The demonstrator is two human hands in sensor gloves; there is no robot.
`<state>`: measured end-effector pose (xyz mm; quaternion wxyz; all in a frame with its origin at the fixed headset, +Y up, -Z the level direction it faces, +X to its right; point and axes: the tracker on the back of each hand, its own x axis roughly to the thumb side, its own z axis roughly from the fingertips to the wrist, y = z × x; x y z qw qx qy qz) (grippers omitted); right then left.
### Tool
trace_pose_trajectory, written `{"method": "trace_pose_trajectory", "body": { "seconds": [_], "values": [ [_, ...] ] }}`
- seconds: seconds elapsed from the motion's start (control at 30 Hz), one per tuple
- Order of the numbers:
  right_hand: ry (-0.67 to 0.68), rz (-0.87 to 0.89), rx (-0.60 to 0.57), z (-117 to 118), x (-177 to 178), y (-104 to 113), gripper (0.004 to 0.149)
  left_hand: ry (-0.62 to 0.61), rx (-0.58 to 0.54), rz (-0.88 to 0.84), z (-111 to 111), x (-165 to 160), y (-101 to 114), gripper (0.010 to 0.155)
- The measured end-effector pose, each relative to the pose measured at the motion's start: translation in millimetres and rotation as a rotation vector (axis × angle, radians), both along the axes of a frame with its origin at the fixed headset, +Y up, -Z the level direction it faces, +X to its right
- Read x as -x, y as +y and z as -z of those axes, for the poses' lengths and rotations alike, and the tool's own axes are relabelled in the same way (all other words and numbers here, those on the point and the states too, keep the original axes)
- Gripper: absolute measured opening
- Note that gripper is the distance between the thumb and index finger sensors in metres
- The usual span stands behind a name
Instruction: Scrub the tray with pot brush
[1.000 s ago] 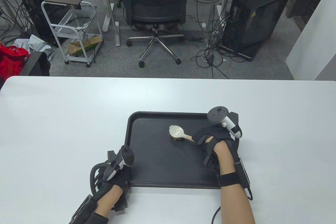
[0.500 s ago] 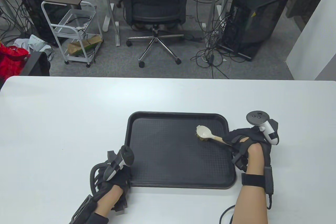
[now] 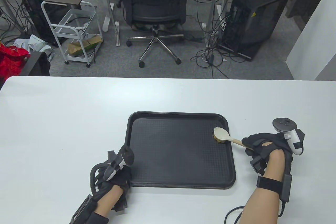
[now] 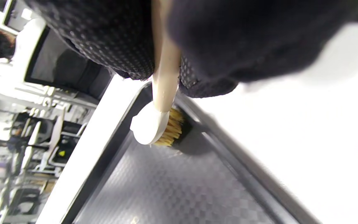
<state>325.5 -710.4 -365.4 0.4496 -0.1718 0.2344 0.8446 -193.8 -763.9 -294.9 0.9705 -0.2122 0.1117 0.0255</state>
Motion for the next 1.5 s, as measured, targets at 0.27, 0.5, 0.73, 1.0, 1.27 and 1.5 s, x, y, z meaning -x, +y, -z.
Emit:
{"method": "trace_pose_trajectory", "body": {
  "seconds": [0.27, 0.5, 0.73, 1.0, 1.27, 1.5],
  "values": [
    [0.242, 0.069, -0.175, 16.1, 76.5, 31.7, 0.052, 0.000, -0.001, 0.000, 0.0, -0.1, -0.3, 0.068],
    [0.421, 0.028, -0.200, 25.1, 144.9, 34.3, 0.052, 0.000, -0.002, 0.002, 0.2, -0.2, -0.6, 0.068],
    [0.502, -0.033, -0.204, 24.2, 222.8, 23.8, 0.052, -0.001, -0.001, 0.001, 0.3, 0.1, -0.8, 0.068],
    [0.525, -0.036, -0.196, 20.8, 276.9, -4.5, 0.052, -0.001, -0.002, -0.003, 0.4, 0.5, -1.3, 0.068],
    [0.596, -0.044, -0.119, 19.9, 294.3, -26.0, 0.052, -0.002, -0.003, -0.002, 0.4, 0.4, -1.4, 0.068],
    [0.601, -0.118, -0.094, 21.2, 278.2, -16.9, 0.053, -0.001, -0.002, 0.000, 0.6, 0.3, -1.7, 0.068]
  ]
}}
